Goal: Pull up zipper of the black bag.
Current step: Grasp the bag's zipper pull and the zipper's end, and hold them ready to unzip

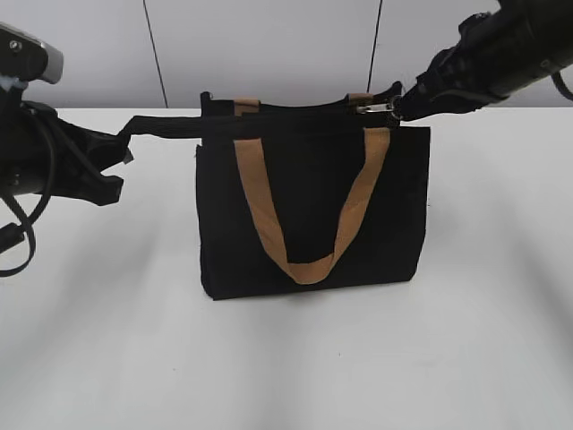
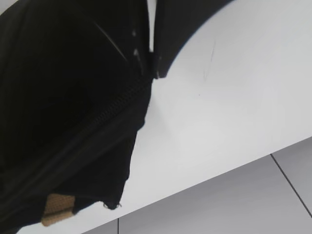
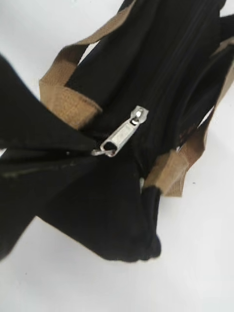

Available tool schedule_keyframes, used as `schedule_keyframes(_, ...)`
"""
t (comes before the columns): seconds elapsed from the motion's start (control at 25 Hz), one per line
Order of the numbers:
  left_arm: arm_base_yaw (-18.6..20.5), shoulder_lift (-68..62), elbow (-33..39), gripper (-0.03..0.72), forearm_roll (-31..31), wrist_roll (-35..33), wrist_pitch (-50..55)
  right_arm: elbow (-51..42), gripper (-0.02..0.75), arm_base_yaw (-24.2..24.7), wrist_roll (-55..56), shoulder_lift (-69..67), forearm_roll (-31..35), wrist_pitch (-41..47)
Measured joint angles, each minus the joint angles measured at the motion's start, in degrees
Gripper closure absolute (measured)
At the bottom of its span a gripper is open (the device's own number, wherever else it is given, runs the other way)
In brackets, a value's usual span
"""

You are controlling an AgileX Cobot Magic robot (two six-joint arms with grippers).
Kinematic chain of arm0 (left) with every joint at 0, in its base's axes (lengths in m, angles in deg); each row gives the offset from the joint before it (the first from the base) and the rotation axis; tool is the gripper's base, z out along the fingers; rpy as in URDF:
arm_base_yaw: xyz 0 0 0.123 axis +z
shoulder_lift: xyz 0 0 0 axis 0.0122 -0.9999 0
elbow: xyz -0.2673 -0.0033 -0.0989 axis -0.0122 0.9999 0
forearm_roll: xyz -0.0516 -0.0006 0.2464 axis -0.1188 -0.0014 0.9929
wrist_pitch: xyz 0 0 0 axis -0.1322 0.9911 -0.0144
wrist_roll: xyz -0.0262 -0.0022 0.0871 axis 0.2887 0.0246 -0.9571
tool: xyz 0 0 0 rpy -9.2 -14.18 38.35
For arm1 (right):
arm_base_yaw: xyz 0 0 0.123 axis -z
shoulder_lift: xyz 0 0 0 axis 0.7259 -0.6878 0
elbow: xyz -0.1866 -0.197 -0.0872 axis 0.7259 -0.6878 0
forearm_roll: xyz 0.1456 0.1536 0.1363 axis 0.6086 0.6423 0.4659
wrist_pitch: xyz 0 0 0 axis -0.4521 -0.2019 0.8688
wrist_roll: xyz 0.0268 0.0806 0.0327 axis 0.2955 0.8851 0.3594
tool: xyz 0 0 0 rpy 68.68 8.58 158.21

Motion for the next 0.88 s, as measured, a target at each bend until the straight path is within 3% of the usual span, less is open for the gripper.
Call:
schedule_keyframes(0.44,0.00,0.00,0.00,0.699,0.00,0.00,-0.21,0.00,0.739,2.28,1.99,2.01,0.31,1.40)
schedule_keyframes(0.56,0.00,0.00,0.00,0.699,-2.40,0.00,-0.27,0.00,0.728,2.35,2.13,2.01,0.43,2.26)
schedule_keyframes(0.64,0.00,0.00,0.00,0.685,-5.28,0.00,-0.16,0.00,0.680,2.36,2.14,2.04,0.48,2.40)
schedule_keyframes(0.72,0.00,0.00,0.00,0.629,-7.33,0.00,0.13,0.00,0.577,2.54,2.18,2.16,0.44,2.50)
schedule_keyframes(0.88,0.00,0.96,-0.37,0.382,-12.23,0.00,4.30,0.00,0.371,2.65,2.25,2.16,0.44,4.21)
